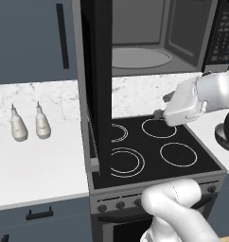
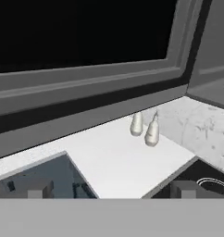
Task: Open the microwave, place the bowl with waffle inside the microwave, then close the microwave door and turn it on.
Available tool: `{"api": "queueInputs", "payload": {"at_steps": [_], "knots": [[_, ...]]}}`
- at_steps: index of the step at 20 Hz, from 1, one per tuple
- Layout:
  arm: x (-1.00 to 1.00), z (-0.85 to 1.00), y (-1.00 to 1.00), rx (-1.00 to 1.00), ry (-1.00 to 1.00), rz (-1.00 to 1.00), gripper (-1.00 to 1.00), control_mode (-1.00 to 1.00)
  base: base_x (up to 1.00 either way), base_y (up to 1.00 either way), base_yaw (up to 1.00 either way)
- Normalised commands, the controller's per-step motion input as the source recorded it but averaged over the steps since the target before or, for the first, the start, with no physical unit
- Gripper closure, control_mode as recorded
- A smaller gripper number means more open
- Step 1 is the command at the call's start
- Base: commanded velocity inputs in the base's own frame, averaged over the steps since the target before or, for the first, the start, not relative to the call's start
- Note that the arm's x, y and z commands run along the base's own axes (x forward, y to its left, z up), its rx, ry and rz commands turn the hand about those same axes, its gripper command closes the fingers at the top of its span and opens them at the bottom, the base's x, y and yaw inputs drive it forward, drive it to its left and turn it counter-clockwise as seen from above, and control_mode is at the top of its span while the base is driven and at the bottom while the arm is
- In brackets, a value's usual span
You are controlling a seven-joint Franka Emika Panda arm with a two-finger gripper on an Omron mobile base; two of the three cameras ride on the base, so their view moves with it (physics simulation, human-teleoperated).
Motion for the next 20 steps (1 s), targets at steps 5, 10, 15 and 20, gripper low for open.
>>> {"api": "queueInputs", "payload": {"at_steps": [5,10,15,20], "knots": [[0.00,-0.33,-1.00,0.00,0.19,-0.63,-1.00,-1.00,0.00,0.00,0.00],[0.00,-0.40,-1.00,0.00,0.17,-0.64,-1.00,-1.00,0.00,0.00,0.00],[0.00,-0.25,-1.00,0.00,0.20,-0.63,-1.00,-1.00,0.00,0.00,0.00],[0.00,-0.01,-1.00,0.07,0.30,-0.55,-1.00,-1.00,0.00,0.00,0.00]]}}
